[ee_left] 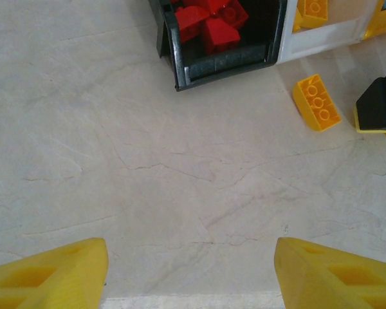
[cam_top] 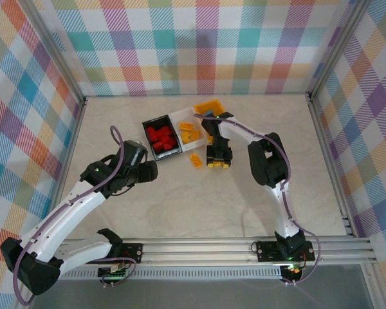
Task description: Sort the legos into containers by color
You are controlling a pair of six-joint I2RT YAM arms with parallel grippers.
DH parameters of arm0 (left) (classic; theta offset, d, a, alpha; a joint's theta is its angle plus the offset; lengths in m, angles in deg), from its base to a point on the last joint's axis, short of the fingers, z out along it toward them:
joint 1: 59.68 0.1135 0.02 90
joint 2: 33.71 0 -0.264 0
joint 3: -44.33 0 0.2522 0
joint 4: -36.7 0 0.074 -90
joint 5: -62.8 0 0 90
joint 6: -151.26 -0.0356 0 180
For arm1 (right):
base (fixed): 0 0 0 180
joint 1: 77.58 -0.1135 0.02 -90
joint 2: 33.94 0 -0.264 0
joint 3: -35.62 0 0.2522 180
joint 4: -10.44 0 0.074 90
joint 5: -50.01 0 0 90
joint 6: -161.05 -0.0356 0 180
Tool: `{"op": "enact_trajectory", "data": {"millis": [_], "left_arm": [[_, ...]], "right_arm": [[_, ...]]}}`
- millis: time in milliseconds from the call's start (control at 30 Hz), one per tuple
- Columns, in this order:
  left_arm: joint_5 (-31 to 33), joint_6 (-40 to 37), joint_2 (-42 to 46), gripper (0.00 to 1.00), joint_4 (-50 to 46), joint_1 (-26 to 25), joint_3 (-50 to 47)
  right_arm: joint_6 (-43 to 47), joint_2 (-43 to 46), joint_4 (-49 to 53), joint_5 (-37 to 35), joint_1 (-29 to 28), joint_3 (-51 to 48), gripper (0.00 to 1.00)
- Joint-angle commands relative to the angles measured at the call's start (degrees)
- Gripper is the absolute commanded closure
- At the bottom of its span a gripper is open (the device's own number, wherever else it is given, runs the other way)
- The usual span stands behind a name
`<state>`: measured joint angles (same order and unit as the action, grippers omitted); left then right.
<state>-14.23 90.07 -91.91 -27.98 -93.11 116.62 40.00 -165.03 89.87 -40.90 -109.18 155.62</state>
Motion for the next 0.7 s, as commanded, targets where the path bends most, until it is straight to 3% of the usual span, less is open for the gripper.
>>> {"op": "enact_trajectory", "data": {"millis": [0,167,433,667], "left_arm": [[-0.14,1.32,1.17,0.31,0.12,0.65,-0.43],[0.21,1.41,1.15,0.31,-0.41,0.65,0.01],[-0.02,2.64,0.65,0.30,-0.24,0.78,-0.65],[-0.35,2.81,-0.59,0.30,0.72,0.91,-0.27]], "right_arm": [[2.92,-0.08,1.52,-1.54,-0.44,2.01,0.40],[6.80,-0.65,1.66,-4.49,0.13,3.36,0.36],[14.16,-2.08,-0.59,-3.85,0.28,4.93,0.39],[15.04,-0.09,-2.37,-2.68,0.29,-1.01,0.42]]}}
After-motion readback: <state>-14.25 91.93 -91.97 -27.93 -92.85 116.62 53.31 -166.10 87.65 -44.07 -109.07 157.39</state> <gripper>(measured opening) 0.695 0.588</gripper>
